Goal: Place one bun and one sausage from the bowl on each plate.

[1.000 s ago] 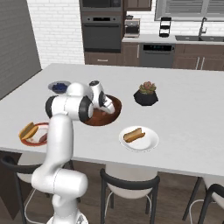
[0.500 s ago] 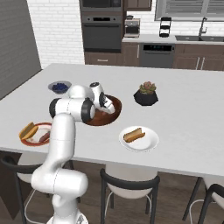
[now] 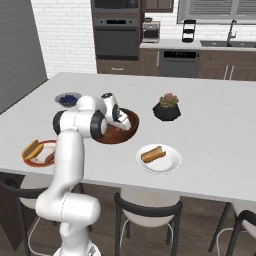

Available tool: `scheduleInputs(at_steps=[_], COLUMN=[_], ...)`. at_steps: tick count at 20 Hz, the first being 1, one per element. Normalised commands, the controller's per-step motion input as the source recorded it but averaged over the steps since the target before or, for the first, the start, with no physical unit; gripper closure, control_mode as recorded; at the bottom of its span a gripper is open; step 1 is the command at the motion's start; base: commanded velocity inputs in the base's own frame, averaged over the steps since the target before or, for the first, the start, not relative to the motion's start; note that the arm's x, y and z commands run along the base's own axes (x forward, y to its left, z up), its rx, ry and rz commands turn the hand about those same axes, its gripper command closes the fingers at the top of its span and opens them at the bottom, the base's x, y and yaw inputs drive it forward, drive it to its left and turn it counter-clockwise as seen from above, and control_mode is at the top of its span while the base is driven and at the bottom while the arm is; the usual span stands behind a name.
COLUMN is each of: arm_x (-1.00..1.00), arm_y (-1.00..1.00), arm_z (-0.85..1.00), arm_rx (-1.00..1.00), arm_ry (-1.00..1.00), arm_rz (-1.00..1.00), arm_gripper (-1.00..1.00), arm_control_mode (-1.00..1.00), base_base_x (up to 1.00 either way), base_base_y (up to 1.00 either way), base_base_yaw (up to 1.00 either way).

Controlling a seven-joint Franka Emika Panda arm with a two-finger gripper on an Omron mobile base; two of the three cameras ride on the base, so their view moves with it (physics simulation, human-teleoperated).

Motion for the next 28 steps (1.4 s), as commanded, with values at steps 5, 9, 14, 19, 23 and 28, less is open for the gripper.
scheduleInputs(at_steps=[5,9,14,19,23,28], arm_x=[-1.0,-1.0,-1.0,-1.0,-0.93,-0.61], arm_y=[-0.32,-0.2,-0.38,-0.88,-0.97,-0.71], arm_z=[0.8,1.0,0.99,0.64,0.17,-0.21], arm_rx=[0.03,0.08,0.08,0.13,0.15,0.09], arm_ry=[-0.32,-0.35,-0.17,0.03,0.18,0.21], arm_rz=[0.0,0.0,-0.03,-0.17,-0.24,-0.17], arm_gripper=[1.0,1.0,1.0,1.0,1.0,1.0], arm_control_mode=[-1.0,-1.0,-1.0,-1.0,-1.0,-1.0], base_base_x=[0.0,0.0,0.0,0.0,0.0,0.0], base_base_y=[0.0,0.0,0.0,0.0,0.0,0.0], base_base_yaw=[0.0,0.0,0.0,0.0,0.0,0.0])
